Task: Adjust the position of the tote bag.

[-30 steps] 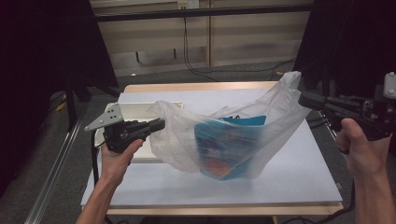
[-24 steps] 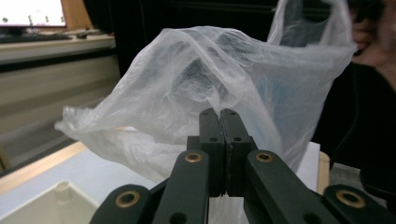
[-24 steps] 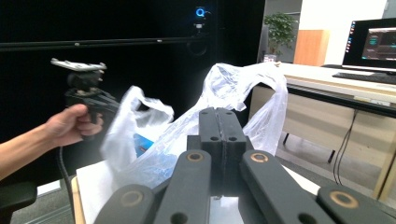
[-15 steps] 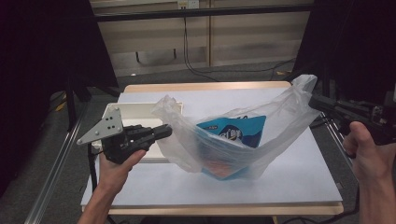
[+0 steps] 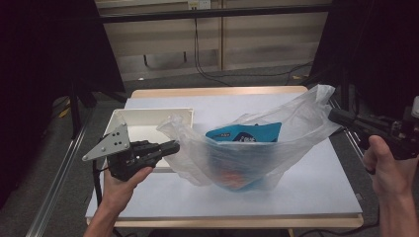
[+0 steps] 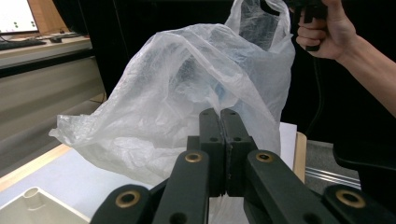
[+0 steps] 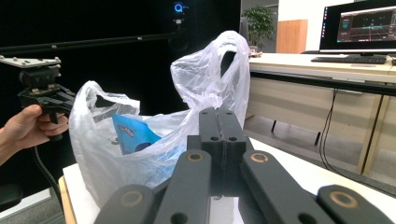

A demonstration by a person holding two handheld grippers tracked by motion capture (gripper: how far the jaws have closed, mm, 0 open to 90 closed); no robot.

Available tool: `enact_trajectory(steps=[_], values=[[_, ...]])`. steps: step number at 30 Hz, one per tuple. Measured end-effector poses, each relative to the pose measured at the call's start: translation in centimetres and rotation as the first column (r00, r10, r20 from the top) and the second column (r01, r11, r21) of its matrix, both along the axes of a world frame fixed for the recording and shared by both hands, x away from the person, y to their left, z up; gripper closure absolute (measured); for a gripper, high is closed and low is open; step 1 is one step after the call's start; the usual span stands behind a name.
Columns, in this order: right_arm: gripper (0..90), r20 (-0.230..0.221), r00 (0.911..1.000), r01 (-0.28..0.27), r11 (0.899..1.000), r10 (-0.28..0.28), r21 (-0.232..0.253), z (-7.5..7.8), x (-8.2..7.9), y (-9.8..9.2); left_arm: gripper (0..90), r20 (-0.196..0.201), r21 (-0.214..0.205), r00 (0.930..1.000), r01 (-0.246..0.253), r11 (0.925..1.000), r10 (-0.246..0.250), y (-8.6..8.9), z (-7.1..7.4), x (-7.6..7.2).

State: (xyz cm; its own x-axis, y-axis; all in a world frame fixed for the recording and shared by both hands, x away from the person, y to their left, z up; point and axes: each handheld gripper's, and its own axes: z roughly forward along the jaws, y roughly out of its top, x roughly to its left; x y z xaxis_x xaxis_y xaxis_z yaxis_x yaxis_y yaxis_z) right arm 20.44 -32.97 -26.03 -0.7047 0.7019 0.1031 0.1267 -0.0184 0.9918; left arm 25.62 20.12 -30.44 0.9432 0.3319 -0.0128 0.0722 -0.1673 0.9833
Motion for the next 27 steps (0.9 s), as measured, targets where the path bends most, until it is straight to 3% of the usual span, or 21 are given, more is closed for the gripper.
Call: enact_trajectory(steps=[7, 12, 20, 27], values=[[90.0, -0.026, 0.9996, 0.012, 0.999, -0.013, -0.032, -0.7, 0.1, 0.1, 89.3, -0.002, 0.038, 0.9999, 0.015, 0.9992, -0.015, -0.4, -0.6, -0.1], [90.0, -0.039, 0.999, 0.019, 0.999, -0.02, -0.026, -1.4, 0.0, -0.2, 89.3, -0.026, 0.053, 0.9996, 0.009, 0.9986, -0.008, -0.4, -1.5, 0.0], [90.0, -0.068, 0.9974, 0.024, 0.999, -0.026, -0.023, -2.9, 0.1, -0.4, 89.3, -0.03, 0.097, 0.9992, 0.028, 0.9949, -0.025, -0.8, -2.3, -0.3], [90.0, -0.104, 0.9938, 0.037, 0.999, -0.04, -0.033, -4.3, 0.5, -0.2, 89.3, -0.046, 0.101, 0.9986, 0.028, 0.9945, -0.024, -0.6, -3.2, 0.0]])
